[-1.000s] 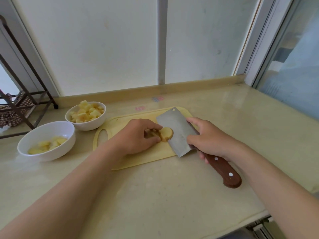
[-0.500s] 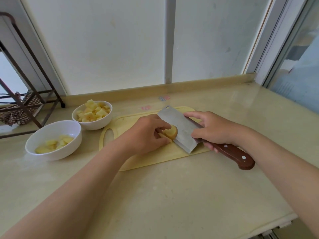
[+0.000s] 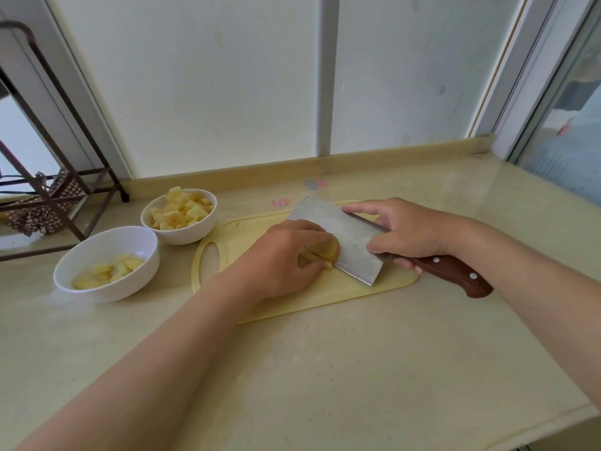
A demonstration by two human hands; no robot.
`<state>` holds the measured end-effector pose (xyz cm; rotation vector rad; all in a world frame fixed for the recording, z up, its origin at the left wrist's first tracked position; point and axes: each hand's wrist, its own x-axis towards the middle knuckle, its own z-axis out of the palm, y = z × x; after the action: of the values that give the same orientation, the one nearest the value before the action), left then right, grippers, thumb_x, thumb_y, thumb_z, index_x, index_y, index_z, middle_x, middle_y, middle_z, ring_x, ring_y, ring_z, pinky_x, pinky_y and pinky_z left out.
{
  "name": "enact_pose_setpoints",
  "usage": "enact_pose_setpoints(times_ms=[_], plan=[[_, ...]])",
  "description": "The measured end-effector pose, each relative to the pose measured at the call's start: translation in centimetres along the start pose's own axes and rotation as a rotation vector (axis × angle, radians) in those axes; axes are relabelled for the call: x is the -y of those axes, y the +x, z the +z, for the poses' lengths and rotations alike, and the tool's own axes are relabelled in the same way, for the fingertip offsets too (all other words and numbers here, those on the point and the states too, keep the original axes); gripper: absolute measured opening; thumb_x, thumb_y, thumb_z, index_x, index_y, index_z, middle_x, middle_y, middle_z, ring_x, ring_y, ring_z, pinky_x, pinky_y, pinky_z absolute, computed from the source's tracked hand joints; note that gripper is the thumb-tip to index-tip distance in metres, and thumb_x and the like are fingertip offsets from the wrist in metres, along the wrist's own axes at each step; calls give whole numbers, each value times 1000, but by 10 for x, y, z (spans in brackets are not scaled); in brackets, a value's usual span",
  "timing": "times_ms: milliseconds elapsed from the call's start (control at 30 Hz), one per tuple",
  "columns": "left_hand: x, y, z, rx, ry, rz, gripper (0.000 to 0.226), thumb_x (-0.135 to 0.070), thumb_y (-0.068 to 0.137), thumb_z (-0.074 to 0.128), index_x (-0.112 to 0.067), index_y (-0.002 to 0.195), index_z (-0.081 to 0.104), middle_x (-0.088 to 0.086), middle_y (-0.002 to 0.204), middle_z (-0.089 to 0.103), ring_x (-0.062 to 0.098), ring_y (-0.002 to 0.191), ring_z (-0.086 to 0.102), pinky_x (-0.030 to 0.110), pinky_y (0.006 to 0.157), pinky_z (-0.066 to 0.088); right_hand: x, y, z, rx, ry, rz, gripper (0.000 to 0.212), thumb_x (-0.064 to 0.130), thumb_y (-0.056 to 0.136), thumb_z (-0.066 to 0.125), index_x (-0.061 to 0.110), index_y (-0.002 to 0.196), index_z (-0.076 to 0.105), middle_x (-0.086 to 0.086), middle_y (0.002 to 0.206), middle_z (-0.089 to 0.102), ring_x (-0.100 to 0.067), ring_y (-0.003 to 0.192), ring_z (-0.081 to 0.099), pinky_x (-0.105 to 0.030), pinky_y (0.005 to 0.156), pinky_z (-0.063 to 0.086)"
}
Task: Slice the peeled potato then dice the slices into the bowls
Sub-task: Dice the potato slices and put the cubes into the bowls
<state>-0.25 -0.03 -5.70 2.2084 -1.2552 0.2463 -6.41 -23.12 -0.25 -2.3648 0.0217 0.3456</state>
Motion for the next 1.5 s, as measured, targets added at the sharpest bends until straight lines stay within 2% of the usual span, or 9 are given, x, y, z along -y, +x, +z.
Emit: enact_pose_setpoints(times_ms=[367, 533, 800, 900, 1000, 1100, 1233, 1400, 1500], plan=[[-11, 0, 4, 87, -15, -127, 42, -24, 86, 68, -21, 128, 65, -5, 118, 56, 4, 86, 49, 8, 80, 38, 11, -10, -14, -155, -93, 49, 82, 4, 86, 50, 54, 151, 38, -31, 86, 69, -27, 42, 54, -36, 46, 53], [-21, 6, 9, 82, 38, -334, 47, -39, 87, 67, -21, 130, 61, -3, 113, 57, 15, 99, 55, 25, 88, 47, 20, -32, -12, -337, -96, 102, 73, 7, 89, 48, 41, 153, 38, 1, 60, 68, -18, 36, 56, -32, 44, 51], [-36, 8, 6, 68, 58, -426, 46, -44, 86, 69, -19, 124, 65, -3, 111, 63, 18, 105, 57, 26, 88, 44, 34, -47, 18, -318, -254, 119, 78, 11, 90, 46, 40, 158, 25, -2, 116, 54, -19, 62, 69, -33, 56, 57], [-29, 8, -6, 103, -25, -460, 41, -37, 82, 73, -20, 119, 68, -12, 88, 63, 9, 92, 60, 20, 80, 46, 35, -48, 22, -319, -275, 106, 77, 12, 92, 45, 42, 159, 21, -2, 128, 56, -18, 72, 69, -34, 62, 58], [-26, 6, -9, 101, -62, -430, 36, -37, 80, 76, -22, 112, 71, -10, 89, 64, 5, 85, 60, 24, 80, 52, 36, -47, 27, -305, -317, 79, 79, 15, 94, 46, 42, 162, 16, -3, 146, 53, -23, 107, 64, -37, 85, 57], [-22, 3, -7, 72, -85, -391, 28, -38, 79, 78, -23, 102, 74, -10, 99, 65, 6, 81, 61, 28, 80, 55, 40, -47, 28, -281, -335, 67, 78, 15, 95, 46, 42, 162, 15, -4, 152, 50, -26, 121, 59, -40, 94, 55], [-18, 2, -2, 52, -43, -287, 27, -35, 83, 74, -21, 106, 75, -10, 107, 64, 5, 78, 58, 12, 72, 47, 43, -49, 26, -269, -350, 65, 79, 16, 94, 46, 43, 161, 16, -1, 154, 48, -25, 119, 60, -41, 92, 57], [-19, -2, 8, -10, -37, -160, 19, -23, 85, 70, -13, 100, 76, -1, 105, 64, 10, 77, 53, 27, 77, 52, 46, -49, 21, -288, -384, 55, 76, 15, 95, 46, 43, 161, 19, -1, 138, 58, -20, 96, 64, -35, 73, 56], [-18, -4, 11, -29, -17, -94, 13, -21, 86, 68, -14, 96, 74, 0, 101, 64, 14, 81, 54, 32, 77, 52, 51, -55, 17, -318, -389, 53, 77, 15, 96, 45, 46, 160, 17, -1, 137, 58, -19, 95, 64, -36, 75, 57]])
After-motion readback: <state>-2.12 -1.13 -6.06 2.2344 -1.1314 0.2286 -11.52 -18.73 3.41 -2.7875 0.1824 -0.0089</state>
